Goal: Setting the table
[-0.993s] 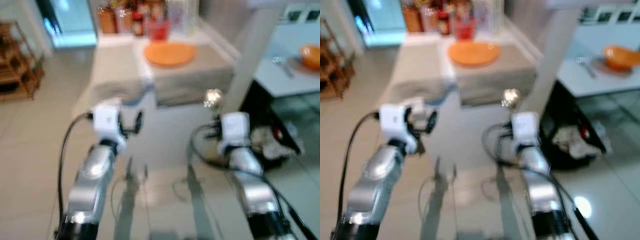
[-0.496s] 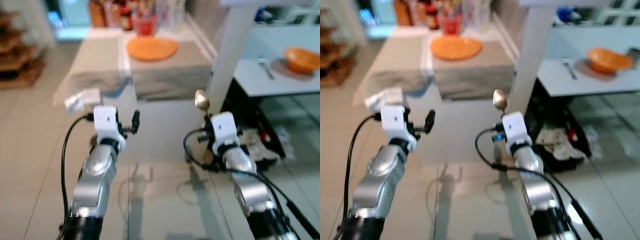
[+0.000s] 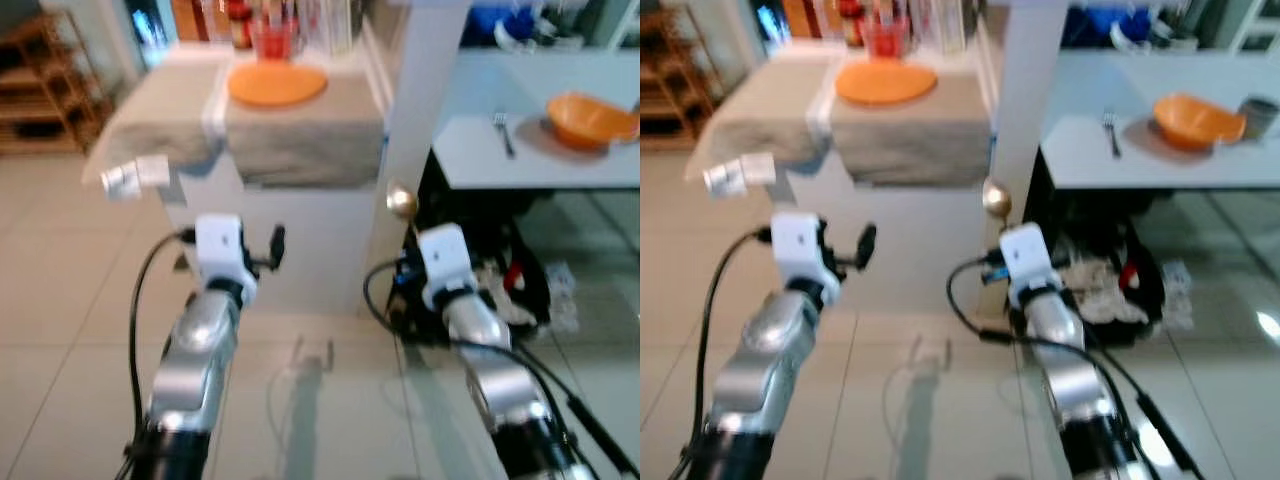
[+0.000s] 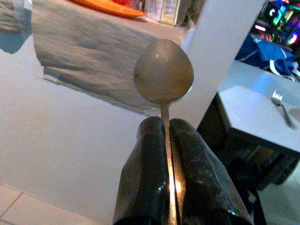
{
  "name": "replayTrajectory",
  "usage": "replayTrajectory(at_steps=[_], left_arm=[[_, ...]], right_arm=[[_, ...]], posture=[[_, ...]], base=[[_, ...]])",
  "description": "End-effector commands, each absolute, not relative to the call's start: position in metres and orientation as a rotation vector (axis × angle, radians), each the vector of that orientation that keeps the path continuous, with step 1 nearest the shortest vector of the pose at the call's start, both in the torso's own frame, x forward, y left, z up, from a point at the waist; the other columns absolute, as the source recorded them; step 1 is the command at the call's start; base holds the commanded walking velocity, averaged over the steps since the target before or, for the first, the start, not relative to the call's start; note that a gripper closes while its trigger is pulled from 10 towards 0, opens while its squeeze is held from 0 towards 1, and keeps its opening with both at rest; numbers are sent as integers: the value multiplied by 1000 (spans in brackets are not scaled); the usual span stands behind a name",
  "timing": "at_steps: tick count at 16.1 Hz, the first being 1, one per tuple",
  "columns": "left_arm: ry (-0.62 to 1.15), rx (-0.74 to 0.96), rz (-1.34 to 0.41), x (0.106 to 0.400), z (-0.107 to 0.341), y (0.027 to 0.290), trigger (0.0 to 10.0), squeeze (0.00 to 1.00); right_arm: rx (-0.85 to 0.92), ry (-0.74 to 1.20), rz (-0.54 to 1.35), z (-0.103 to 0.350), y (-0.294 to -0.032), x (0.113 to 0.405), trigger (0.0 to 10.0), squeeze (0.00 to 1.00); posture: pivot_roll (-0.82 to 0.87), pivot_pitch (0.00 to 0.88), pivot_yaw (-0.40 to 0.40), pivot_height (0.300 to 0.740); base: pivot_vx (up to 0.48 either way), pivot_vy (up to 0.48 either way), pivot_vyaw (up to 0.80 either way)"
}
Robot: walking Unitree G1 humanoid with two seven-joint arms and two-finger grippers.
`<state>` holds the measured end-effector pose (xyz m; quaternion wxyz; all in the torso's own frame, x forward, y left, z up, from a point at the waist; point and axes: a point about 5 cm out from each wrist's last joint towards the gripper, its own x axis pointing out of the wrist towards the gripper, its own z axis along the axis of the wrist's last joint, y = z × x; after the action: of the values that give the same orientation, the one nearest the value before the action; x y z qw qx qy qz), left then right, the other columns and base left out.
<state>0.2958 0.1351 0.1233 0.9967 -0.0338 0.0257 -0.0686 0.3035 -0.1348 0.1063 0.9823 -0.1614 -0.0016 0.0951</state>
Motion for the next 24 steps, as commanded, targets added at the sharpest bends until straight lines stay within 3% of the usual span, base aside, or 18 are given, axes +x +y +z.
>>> replayTrajectory(at_steps=[1,13,17,24], left_arm=[[50,-63,-160,297,125,128,10000,0],[47,-5,-184,303,125,125,10000,0],[-4,16,-220,301,133,121,10000,0],[10,32,-261,299,131,117,10000,0]], right_arm=[[-331,-13,165,110,-143,305,0,0],[-344,-21,184,107,-140,304,0,0],[-350,-23,186,107,-141,304,0,0],[-332,-17,172,104,-143,303,0,0]], posture=[[-90,0,47,736],[-97,0,54,736],[-98,0,57,736],[-102,0,67,736]], base=[[0,-442,0],[51,-417,0],[0,0,0],[447,0,0]])
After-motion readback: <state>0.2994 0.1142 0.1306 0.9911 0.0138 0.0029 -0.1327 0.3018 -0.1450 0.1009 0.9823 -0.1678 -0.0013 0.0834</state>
